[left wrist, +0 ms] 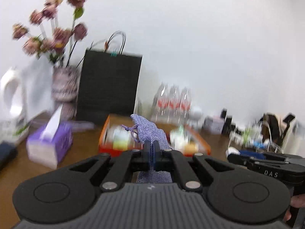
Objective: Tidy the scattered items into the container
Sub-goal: 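Carry the purple pouch and white disc into the cardboard box and open both tools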
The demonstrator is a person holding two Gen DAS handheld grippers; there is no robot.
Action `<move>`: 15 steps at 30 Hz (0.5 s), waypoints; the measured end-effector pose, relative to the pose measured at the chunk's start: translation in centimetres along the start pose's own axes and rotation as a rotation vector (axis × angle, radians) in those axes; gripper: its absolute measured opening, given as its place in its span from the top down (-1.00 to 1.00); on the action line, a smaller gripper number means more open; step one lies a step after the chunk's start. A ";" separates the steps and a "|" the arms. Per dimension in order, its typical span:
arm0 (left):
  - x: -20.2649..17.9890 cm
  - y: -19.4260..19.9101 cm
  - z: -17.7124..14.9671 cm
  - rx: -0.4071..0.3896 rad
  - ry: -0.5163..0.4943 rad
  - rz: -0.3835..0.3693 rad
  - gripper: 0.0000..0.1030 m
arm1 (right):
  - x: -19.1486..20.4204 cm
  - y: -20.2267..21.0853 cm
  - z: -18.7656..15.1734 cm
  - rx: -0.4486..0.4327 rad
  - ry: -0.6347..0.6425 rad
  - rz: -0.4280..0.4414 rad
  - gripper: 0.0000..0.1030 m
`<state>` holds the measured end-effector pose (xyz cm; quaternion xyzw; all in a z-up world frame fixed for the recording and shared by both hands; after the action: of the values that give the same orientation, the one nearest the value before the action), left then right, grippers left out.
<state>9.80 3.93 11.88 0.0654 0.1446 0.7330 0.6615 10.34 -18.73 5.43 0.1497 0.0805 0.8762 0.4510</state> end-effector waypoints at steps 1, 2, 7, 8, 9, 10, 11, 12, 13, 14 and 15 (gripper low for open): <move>0.0 -1.8 1.4 0.013 0.011 -0.017 0.94 | -0.8 -1.2 1.5 0.007 0.000 0.018 0.27; 0.1 -3.9 2.6 0.037 0.034 -0.027 0.94 | -1.6 -2.7 2.9 0.019 0.000 0.043 0.27; 0.1 -17.0 3.8 0.211 0.004 0.004 0.94 | -7.7 -13.5 7.0 0.206 -0.110 0.053 0.27; 0.3 -19.8 2.7 0.267 -0.003 0.032 0.94 | -8.8 -15.4 6.8 0.259 -0.124 0.031 0.27; 0.5 -22.1 1.5 0.321 -0.022 0.062 0.94 | -9.9 -17.5 6.4 0.315 -0.145 0.014 0.27; 0.6 -23.9 0.2 0.359 -0.048 0.092 0.94 | -10.9 -19.2 5.9 0.353 -0.159 -0.005 0.27; 0.8 -25.4 -1.1 0.388 -0.079 0.130 0.94 | -11.7 -20.9 5.1 0.402 -0.163 -0.024 0.27; 0.8 -26.6 -2.3 0.407 -0.126 0.164 0.94 | -12.3 -22.2 4.2 0.442 -0.163 -0.047 0.27; 0.6 -27.2 -3.4 0.422 -0.176 0.178 0.94 | -12.9 -23.3 3.4 0.477 -0.160 -0.068 0.27; 0.4 -27.6 -4.5 0.439 -0.237 0.181 0.93 | -13.3 -24.3 2.4 0.520 -0.155 -0.086 0.27; 0.0 -27.9 -5.4 0.451 -0.300 0.186 0.93 | -13.6 -25.1 1.3 0.558 -0.153 -0.105 0.27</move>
<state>34.79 5.58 -1.56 0.3318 0.1979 0.7220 0.5740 37.45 -15.25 -2.80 0.3289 0.2917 0.7820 0.4418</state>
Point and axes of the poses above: each gripper's, at about its wrist camera, not at the fingertips, and y roughly against the way its jaws point, x to its left, z to its top, the point moved 8 cm from there along -y, roughly the way its jaws point, and after that the axes turned 15 degrees about z, right-handed, at the moved point
